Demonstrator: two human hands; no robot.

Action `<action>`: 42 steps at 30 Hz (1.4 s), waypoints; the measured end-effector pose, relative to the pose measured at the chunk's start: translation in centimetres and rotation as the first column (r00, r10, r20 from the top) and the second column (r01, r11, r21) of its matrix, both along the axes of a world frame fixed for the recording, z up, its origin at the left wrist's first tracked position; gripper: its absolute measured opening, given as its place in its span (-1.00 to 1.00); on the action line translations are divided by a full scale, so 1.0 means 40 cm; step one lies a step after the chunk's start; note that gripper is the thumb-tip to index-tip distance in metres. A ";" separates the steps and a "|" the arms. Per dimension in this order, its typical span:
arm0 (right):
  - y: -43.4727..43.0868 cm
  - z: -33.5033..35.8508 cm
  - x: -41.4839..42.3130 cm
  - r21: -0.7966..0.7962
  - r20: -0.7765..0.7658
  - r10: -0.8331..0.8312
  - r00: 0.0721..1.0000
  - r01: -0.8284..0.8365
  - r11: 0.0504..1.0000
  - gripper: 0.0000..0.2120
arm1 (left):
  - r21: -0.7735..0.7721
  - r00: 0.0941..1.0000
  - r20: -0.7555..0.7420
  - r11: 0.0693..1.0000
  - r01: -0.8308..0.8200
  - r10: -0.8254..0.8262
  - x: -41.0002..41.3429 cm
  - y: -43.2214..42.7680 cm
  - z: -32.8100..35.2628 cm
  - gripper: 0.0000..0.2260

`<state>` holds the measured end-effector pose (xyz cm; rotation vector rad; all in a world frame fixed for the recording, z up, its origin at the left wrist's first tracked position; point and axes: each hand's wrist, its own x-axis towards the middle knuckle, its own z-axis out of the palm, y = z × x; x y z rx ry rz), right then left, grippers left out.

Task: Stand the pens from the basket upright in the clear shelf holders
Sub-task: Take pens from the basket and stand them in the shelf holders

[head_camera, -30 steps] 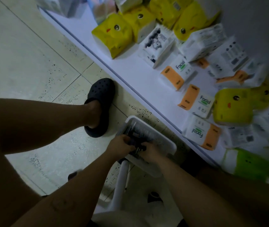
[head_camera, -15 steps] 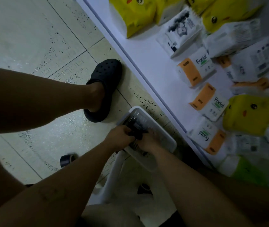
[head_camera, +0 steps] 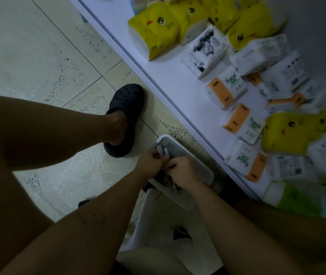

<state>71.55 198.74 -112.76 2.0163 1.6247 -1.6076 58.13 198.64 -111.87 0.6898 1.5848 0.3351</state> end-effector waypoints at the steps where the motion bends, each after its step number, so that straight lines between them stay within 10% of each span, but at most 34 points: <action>1: -0.003 0.018 0.000 -0.002 -0.018 -0.001 1.000 0.001 1.000 -0.84 | 0.013 1.000 -0.017 1.000 -0.003 0.003 0.006 0.007 0.004 -0.77; 11: -0.007 0.205 0.086 0.223 -0.171 -0.344 0.923 0.376 0.899 -0.66 | 0.245 0.999 0.012 0.969 0.026 -0.030 0.077 0.042 0.153 -0.94; 15: 0.011 0.319 0.123 0.393 -0.236 -0.308 0.922 0.380 0.837 -0.24 | 0.423 0.990 0.139 0.905 -0.048 -0.012 0.084 0.062 0.286 -0.71; 29: -0.060 0.777 0.232 0.780 -0.461 -0.214 0.861 0.508 0.365 -0.46 | 0.897 0.934 0.098 0.437 0.066 -0.342 0.169 0.074 0.744 -0.63; 42: -0.156 1.272 0.374 0.885 -0.464 -0.067 0.883 0.459 -0.078 -0.58 | 0.998 0.853 -0.014 -0.054 -0.016 -0.521 0.337 0.053 1.270 -0.68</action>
